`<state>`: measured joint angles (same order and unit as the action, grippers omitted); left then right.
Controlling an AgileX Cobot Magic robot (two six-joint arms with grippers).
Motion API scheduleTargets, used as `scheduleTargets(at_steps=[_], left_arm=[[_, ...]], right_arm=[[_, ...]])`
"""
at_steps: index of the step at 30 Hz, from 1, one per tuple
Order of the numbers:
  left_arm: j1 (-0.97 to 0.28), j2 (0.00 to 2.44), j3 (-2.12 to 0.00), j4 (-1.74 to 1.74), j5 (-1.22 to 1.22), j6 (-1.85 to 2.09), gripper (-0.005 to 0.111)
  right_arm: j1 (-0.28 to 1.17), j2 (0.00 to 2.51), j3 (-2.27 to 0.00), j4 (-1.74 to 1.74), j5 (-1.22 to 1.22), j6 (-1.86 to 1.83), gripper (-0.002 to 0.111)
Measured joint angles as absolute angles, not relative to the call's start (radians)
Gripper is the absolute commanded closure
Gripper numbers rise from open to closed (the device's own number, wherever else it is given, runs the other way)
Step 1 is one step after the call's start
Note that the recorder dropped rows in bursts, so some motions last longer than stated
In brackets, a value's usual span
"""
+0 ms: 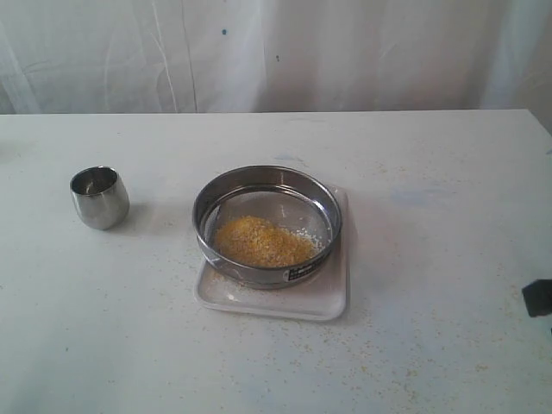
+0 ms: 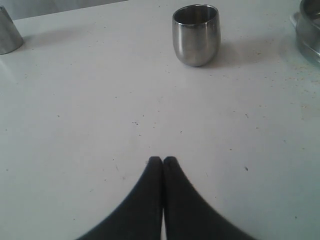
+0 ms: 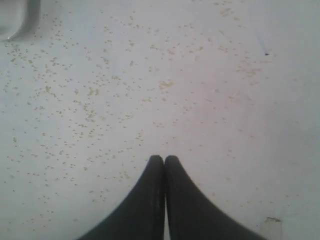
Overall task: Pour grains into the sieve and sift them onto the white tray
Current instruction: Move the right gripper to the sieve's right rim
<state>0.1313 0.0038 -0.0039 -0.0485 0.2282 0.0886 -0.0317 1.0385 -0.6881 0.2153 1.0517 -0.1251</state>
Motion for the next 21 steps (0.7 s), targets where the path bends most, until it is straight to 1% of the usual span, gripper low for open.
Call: scheduleTargets(at_steps=[6, 12, 16, 18, 21], left_arm=[[0.131, 0.004, -0.004, -0.049, 0.228, 0.089, 0.107], [0.131, 0.004, -0.004, -0.049, 0.228, 0.089, 0.107], [0.131, 0.004, -0.004, -0.049, 0.228, 0.089, 0.107], [0.131, 0.004, -0.004, -0.049, 0.228, 0.089, 0.107], [0.131, 0.004, -0.004, -0.049, 0.228, 0.089, 0.107]], right_arm=[[0.029, 1.261, -0.829, 0.264, 1.047, -0.169, 0.108], [0.108, 1.453, -1.0, 0.275, 0.931, -0.224, 0.108], [0.134, 1.583, -1.119, 0.27, 0.895, -0.244, 0.107], [0.14, 1.641, -1.172, 0.27, 0.884, -0.249, 0.104], [0.14, 1.704, -1.227, 0.27, 0.859, -0.252, 0.093]])
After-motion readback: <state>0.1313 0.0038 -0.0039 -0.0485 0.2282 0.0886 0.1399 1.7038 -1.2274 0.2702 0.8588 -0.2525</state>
